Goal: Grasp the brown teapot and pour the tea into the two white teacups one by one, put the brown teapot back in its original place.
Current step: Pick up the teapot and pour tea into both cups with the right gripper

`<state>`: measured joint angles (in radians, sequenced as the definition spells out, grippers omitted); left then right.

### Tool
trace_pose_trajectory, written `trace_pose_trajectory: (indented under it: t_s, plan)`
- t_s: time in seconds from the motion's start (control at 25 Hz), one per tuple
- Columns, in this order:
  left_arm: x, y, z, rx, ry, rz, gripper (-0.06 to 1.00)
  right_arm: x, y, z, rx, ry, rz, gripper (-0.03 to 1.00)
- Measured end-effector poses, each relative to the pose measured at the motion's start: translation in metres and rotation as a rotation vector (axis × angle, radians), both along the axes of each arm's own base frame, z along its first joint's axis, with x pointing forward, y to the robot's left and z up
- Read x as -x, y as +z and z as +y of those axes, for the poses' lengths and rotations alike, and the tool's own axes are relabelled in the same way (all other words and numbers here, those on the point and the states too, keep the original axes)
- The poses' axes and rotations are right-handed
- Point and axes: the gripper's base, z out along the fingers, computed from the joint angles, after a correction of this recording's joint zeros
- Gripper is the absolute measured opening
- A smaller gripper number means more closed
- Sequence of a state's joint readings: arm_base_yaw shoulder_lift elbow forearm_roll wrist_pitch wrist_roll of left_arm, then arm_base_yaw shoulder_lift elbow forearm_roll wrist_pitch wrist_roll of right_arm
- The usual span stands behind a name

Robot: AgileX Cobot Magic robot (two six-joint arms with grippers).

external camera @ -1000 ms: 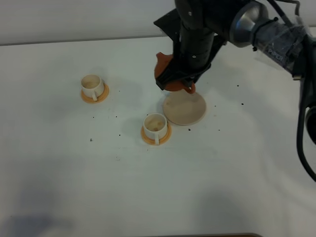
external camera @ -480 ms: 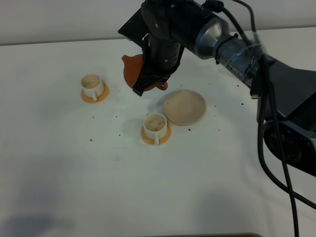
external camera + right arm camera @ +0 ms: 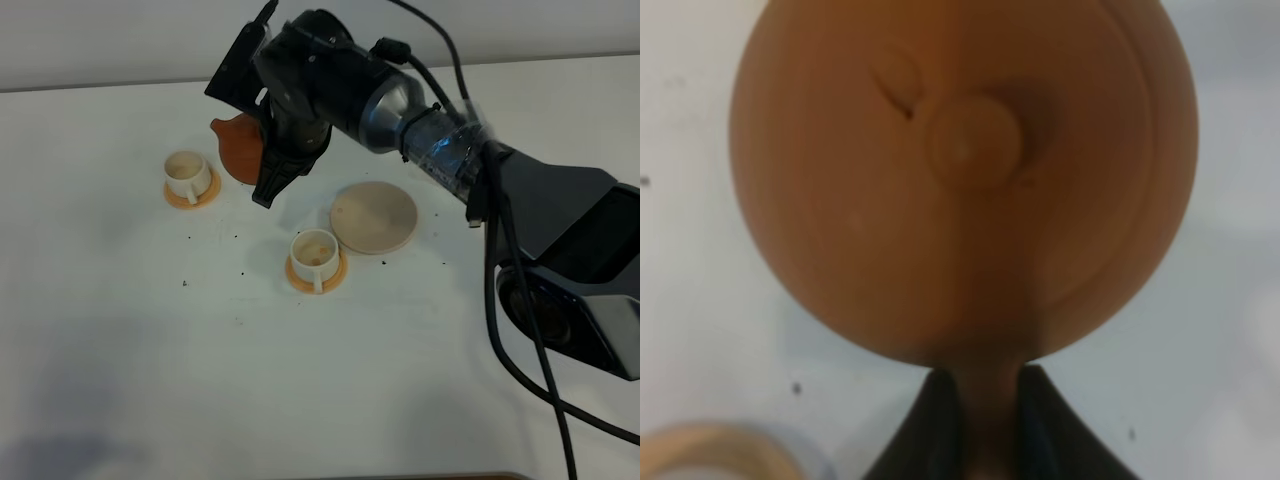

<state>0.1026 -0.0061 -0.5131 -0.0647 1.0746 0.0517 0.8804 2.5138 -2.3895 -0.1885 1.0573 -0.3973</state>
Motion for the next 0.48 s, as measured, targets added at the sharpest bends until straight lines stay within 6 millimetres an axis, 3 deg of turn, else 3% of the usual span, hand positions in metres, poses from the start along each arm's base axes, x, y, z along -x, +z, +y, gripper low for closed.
trace_pose_trajectory:
  t_s: [0.2,0.48]
  plan:
    - [0.0,0.0,0.0,0.0,0.0,0.0,0.27,-0.002,-0.011,0.007,0.02,0.035,-0.069,0.09]
    - [0.0,0.0,0.0,0.0,0.0,0.0,0.27,-0.004,-0.008,0.013,0.007,0.093,-0.159,0.09]
